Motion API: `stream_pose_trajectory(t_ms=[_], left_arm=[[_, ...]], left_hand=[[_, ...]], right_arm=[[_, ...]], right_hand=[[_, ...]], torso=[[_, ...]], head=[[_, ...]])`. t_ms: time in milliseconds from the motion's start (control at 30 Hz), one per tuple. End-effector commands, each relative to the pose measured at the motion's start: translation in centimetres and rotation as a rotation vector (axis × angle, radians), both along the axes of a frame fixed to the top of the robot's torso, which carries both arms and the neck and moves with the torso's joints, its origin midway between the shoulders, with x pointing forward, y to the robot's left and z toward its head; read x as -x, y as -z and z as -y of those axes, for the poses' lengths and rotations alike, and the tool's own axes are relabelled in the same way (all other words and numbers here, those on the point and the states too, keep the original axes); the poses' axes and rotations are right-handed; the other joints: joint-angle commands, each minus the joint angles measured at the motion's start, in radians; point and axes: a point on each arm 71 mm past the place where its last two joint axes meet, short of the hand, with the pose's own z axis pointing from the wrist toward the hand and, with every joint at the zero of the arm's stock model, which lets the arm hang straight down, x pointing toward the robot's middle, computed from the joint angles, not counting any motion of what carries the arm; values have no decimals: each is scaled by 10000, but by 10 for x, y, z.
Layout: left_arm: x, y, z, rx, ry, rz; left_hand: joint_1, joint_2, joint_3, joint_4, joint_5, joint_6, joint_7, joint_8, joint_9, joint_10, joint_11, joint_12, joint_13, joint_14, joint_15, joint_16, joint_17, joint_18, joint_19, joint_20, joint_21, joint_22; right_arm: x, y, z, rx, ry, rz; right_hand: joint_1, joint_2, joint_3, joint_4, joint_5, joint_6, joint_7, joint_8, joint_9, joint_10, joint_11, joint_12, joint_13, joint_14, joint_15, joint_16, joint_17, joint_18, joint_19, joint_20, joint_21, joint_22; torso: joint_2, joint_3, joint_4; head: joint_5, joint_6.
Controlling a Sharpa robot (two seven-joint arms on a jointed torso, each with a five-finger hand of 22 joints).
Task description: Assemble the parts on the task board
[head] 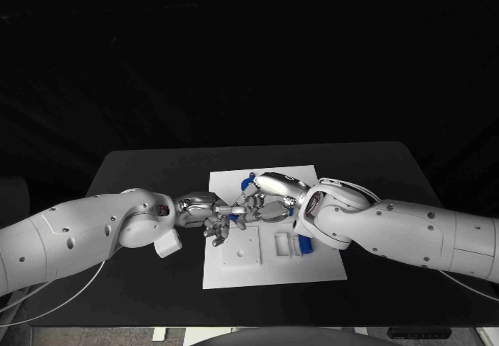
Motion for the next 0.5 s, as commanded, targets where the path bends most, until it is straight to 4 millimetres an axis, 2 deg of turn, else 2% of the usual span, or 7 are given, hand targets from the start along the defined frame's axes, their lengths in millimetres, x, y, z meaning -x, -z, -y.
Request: stream_pose_trajectory(t_ms=[33, 500], left_arm=[[-2, -5, 1, 411, -148, -31], [-3, -3, -5, 246, -231, -108]], left_hand=[[-50, -65, -60, 9, -14, -71, 7, 1, -15, -19, 49, 55, 0, -1, 88, -58, -10, 125, 19, 86, -48, 180], [-69, -168, -47, -210, -14, -54, -14, 149, -49, -29, 39, 68, -14, 2, 82, -60, -24, 122, 41, 83, -90, 186]], right_arm=[[4, 3, -2, 132, -331, -25], [3, 4, 1, 240, -240, -93]], right_hand=[[-52, 36, 366, 289, -40, 302, -186, 73, 58, 72, 19, 20, 24, 60, -2, 67, 26, -16, 46, 4, 17, 34], [-53, 30, 378, 292, -48, 301, -187, 73, 58, 76, 19, 24, 44, 51, -2, 49, 20, -18, 45, 4, 6, 57]], torso=[[-2, -1, 2], [-1, -4, 6]], head=[[-1, -15], [9, -19]])
